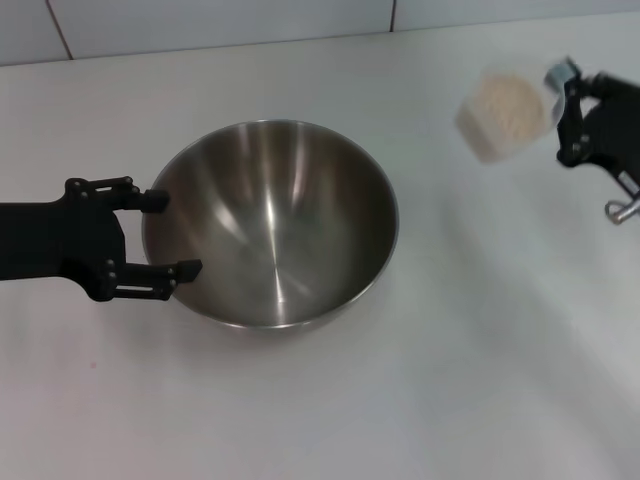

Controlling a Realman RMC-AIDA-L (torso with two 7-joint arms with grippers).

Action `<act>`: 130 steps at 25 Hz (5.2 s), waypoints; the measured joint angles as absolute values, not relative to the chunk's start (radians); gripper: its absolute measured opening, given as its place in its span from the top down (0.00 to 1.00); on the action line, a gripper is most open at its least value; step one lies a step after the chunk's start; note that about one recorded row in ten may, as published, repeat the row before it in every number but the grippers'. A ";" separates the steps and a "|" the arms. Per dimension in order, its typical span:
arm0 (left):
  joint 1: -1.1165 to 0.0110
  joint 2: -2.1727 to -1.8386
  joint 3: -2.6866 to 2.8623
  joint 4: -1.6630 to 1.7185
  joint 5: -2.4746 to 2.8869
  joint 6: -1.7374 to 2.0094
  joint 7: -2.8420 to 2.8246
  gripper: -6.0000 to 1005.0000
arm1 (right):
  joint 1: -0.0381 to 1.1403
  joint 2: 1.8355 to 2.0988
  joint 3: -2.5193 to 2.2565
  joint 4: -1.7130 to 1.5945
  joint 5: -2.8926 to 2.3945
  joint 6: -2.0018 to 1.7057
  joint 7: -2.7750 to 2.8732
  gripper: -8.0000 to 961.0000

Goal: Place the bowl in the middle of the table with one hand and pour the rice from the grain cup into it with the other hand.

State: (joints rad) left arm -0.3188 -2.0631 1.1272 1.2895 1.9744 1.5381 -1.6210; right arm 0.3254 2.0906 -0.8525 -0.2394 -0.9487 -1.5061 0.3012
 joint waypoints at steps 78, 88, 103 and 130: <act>-0.368 -2.066 1.136 1.278 2.002 1.535 -1.627 0.14 | 0.630 2.086 0.170 0.154 -1.806 -0.915 0.058 0.98; -0.369 -2.066 1.138 1.267 2.002 1.535 -1.626 0.14 | 0.610 2.090 0.186 0.198 -1.832 -0.857 0.060 0.97; -0.372 -2.065 1.140 1.265 2.001 1.537 -1.625 0.14 | 0.329 2.076 0.333 0.243 -1.833 -1.241 0.145 0.44; -0.385 -2.067 1.140 1.266 2.002 1.531 -1.632 0.14 | 0.648 2.074 -0.900 -1.124 -2.269 -1.644 1.662 0.15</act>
State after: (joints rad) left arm -0.3851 -2.0668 1.1396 1.2656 2.0023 1.5306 -1.6316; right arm 0.6485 2.0737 -0.9003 -1.1244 -2.2691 -1.6444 1.6616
